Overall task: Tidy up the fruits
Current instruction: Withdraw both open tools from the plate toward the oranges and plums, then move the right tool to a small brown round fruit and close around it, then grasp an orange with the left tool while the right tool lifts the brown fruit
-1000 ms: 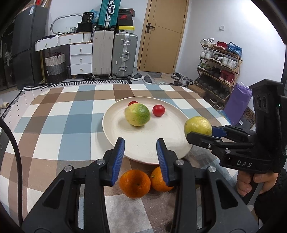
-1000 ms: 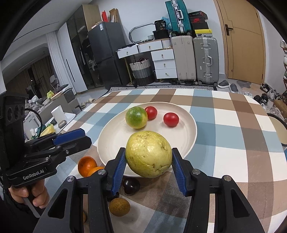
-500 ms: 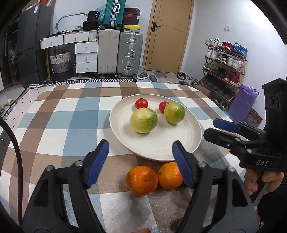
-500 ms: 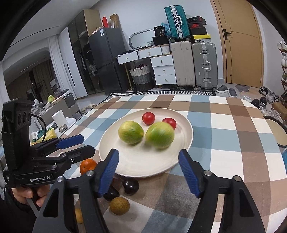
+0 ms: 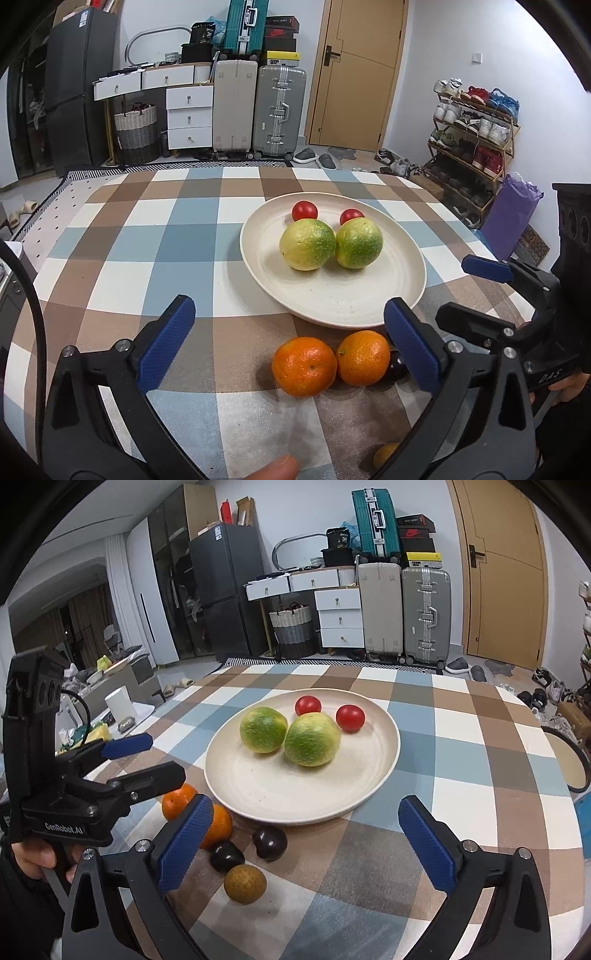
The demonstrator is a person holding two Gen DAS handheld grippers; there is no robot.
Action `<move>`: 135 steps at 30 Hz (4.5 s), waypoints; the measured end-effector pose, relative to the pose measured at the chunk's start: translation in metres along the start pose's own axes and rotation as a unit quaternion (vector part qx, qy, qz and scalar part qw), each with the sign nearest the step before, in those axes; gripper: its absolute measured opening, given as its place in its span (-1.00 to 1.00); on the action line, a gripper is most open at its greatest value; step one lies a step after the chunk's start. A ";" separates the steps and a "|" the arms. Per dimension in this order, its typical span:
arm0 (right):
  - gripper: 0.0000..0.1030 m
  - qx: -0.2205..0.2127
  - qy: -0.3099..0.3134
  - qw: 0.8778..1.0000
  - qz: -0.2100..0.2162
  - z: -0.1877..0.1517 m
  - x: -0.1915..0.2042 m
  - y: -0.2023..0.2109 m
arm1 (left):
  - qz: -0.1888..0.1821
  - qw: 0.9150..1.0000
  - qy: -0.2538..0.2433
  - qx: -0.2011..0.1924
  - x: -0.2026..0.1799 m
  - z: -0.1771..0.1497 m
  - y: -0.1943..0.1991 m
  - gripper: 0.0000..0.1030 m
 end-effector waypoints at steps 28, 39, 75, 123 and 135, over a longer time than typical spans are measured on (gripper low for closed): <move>0.99 0.044 0.032 0.998 0.024 -0.017 0.014 0.001 | 0.010 0.999 -0.028 0.012 -0.009 -0.008 0.008 0.98; 0.99 0.064 0.045 0.997 0.025 -0.024 0.016 -0.002 | 0.012 0.999 -0.028 0.030 -0.001 -0.026 0.013 0.98; 0.03 0.126 0.095 0.986 0.060 -0.061 0.039 -0.009 | 0.009 0.997 -0.028 0.068 -0.002 -0.038 -0.002 0.98; -0.43 0.100 0.061 0.991 0.066 -0.050 0.030 -0.004 | -0.055 0.995 -0.003 0.079 -0.005 -0.041 -0.001 -0.33; -0.43 0.074 0.049 0.994 0.063 -0.040 0.024 0.001 | -0.050 0.998 0.001 0.041 0.000 -0.028 0.011 -0.33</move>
Point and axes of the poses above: each gripper's, at about its wrist camera, not at the fingertips, and y roughly against the way its jaws point, x to its left, z to its top, the point moved 9 cm from there along -y, roughly the way its jaws point, and after that the axes turned 3 degrees about -z, right-handed, at the moved point
